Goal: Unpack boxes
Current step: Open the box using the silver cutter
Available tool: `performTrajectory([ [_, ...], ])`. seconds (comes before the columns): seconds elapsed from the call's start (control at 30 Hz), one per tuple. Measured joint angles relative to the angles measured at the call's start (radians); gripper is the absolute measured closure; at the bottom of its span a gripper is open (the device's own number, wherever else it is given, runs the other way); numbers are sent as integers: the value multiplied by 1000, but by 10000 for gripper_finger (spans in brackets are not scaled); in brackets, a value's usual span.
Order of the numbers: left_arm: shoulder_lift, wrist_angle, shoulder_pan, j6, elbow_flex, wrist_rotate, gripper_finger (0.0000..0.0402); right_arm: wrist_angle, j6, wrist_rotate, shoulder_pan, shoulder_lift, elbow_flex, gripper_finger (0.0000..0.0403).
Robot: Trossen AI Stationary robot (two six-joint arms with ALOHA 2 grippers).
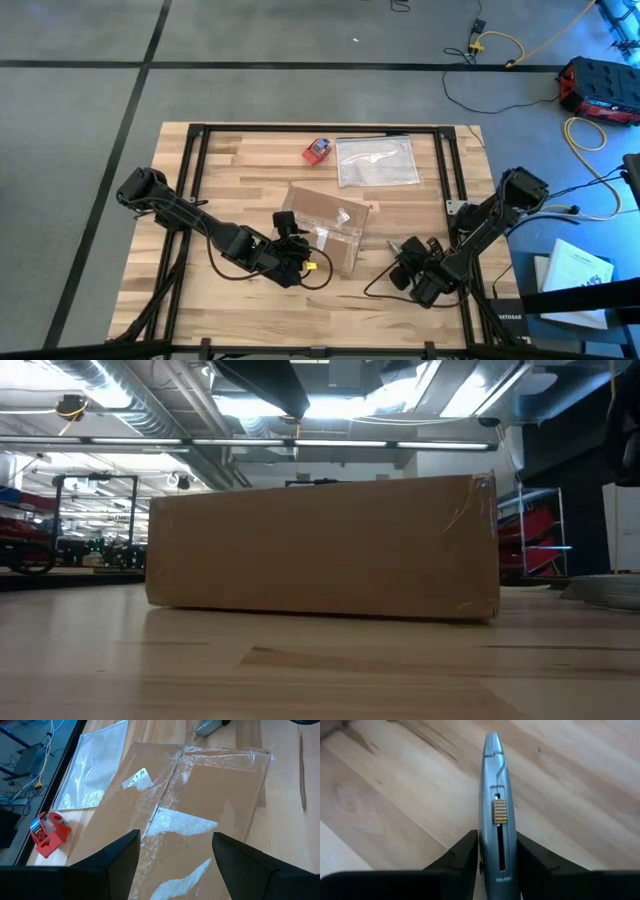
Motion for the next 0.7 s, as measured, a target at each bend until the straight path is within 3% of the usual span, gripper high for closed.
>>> performTrajectory([
  [0.7, 0, -17, 0, 0, 0, 17, 167, 9, -6, 54, 5, 45, 3, 306],
])
